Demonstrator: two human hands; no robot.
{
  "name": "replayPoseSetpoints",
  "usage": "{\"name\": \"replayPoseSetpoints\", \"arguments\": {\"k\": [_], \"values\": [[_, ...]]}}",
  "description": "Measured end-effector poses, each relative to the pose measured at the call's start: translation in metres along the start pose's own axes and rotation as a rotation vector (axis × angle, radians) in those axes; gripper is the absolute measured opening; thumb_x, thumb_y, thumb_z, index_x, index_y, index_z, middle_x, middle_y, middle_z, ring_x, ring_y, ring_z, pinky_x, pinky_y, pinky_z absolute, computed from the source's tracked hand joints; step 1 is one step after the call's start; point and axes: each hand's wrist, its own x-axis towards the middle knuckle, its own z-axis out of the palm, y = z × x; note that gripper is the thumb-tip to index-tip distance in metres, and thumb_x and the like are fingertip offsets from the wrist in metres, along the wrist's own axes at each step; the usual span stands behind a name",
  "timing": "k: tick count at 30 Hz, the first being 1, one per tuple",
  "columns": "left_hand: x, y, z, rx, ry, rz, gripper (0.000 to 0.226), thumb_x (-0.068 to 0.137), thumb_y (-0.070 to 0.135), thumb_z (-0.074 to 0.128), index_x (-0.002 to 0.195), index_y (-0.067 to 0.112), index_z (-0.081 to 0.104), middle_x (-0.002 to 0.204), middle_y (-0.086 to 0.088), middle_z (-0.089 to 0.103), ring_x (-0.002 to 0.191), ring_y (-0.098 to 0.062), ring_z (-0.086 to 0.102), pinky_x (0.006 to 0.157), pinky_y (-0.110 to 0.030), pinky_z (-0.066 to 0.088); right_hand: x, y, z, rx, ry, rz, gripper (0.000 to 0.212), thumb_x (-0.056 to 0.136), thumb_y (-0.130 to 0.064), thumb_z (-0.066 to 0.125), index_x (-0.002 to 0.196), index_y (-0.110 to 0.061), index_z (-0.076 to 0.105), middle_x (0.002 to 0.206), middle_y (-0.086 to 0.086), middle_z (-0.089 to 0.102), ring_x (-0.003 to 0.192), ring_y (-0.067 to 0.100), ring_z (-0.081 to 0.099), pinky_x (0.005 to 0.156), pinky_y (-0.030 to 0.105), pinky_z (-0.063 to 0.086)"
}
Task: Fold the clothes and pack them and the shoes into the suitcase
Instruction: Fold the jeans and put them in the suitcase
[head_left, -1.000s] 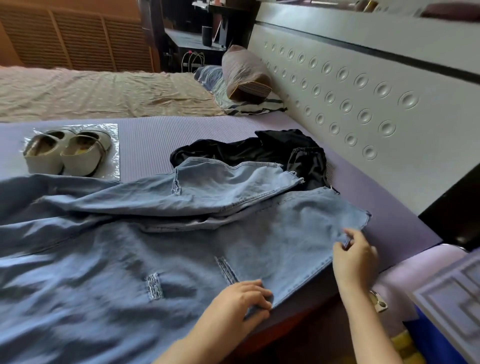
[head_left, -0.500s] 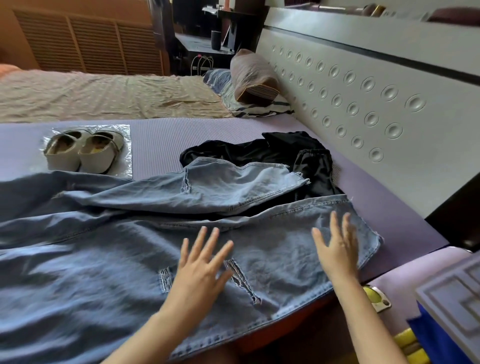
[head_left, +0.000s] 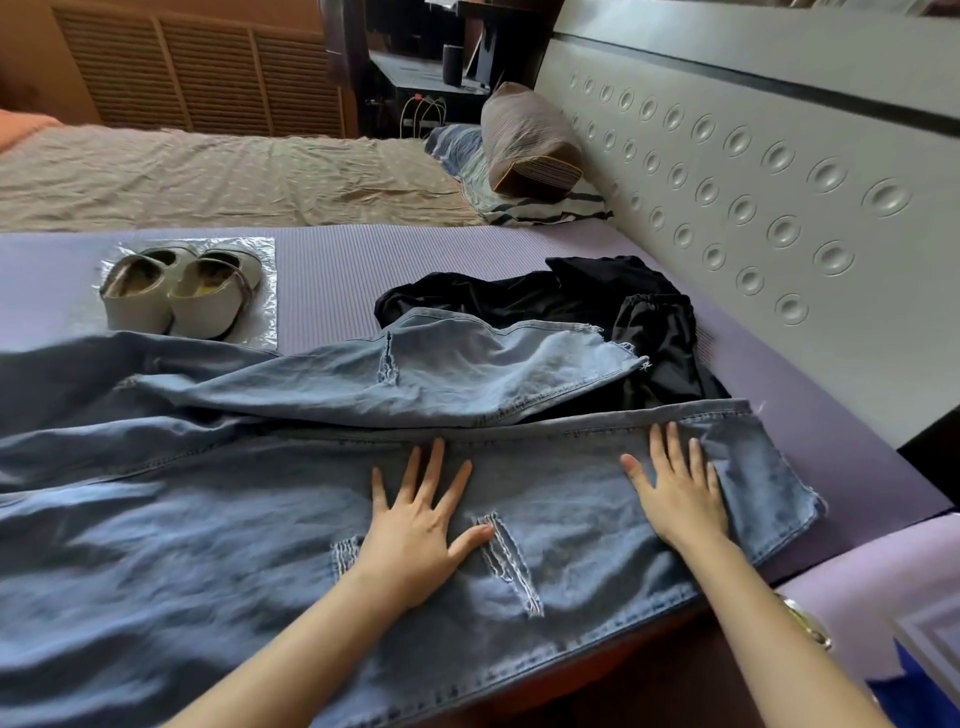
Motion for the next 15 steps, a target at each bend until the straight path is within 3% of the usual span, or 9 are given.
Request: {"name": "replayPoseSetpoints", "arguments": {"k": [4, 7, 9, 10, 12, 15], "values": [[-0.008, -0.002, 0.003, 0.009, 0.013, 0.051, 0.101, 0.053, 0.085, -0.030, 0.143, 0.040, -0.017, 0.149, 0.009, -0.026, 0.141, -0.021, -0.024, 0.112, -0.054, -0.015, 0.002, -0.009, -0.006, 0.134, 0.010, 0.011, 0.073, 0.093, -0.060, 0.016, 0.152, -0.022, -0.004, 0.159, -0.001, -0.015, 0.146, 0.024, -0.012, 0.117, 0.042, -0.002], [-0.007, -0.005, -0.012, -0.146, 0.136, 0.049, 0.109, 0.062, 0.082, -0.026, 0.148, 0.033, 0.021, 0.157, 0.006, 0.005, 0.146, -0.017, 0.004, 0.116, -0.045, 0.002, 0.003, -0.028, -0.022, 0.306, 0.213, -0.022, 0.061, 0.098, -0.048, 0.030, 0.151, -0.020, 0.020, 0.160, 0.004, 0.007, 0.145, 0.024, 0.003, 0.115, 0.044, 0.007], [-0.003, -0.011, -0.025, -0.234, 0.346, 0.082, 0.089, 0.084, 0.073, -0.006, 0.139, 0.024, 0.044, 0.150, 0.001, 0.034, 0.141, -0.017, 0.027, 0.115, -0.036, 0.016, 0.010, -0.046, -0.033, 0.390, 0.306, -0.077, 0.054, 0.100, -0.042, 0.034, 0.147, -0.018, 0.032, 0.158, 0.004, 0.018, 0.143, 0.024, 0.011, 0.114, 0.042, 0.011], [0.001, -0.017, -0.031, -0.224, 0.439, 0.091, 0.075, 0.091, 0.065, 0.006, 0.137, 0.022, 0.048, 0.147, 0.001, 0.039, 0.140, -0.017, 0.030, 0.115, -0.035, 0.018, 0.015, -0.055, -0.037, 0.410, 0.310, -0.103, 0.052, 0.100, -0.041, 0.035, 0.146, -0.018, 0.035, 0.157, 0.003, 0.021, 0.142, 0.024, 0.012, 0.114, 0.041, 0.011], [0.009, -0.030, -0.042, -0.181, 0.483, 0.063, 0.066, 0.091, 0.058, 0.015, 0.142, 0.024, 0.040, 0.151, 0.001, 0.032, 0.143, -0.016, 0.021, 0.117, -0.037, 0.013, 0.028, -0.072, -0.042, 0.377, 0.270, -0.139, 0.051, 0.100, -0.042, 0.034, 0.146, -0.018, 0.036, 0.157, 0.004, 0.021, 0.143, 0.024, 0.013, 0.114, 0.039, 0.012], [0.027, -0.045, -0.054, -0.156, 0.322, -0.051, 0.063, 0.093, 0.060, 0.019, 0.148, 0.030, 0.021, 0.158, 0.001, 0.008, 0.146, -0.018, -0.002, 0.117, -0.042, 0.001, 0.051, -0.090, -0.046, 0.390, 0.187, -0.091, 0.053, 0.100, -0.043, 0.036, 0.147, -0.019, 0.034, 0.157, 0.009, 0.020, 0.143, 0.028, 0.015, 0.113, 0.041, 0.017]]}}
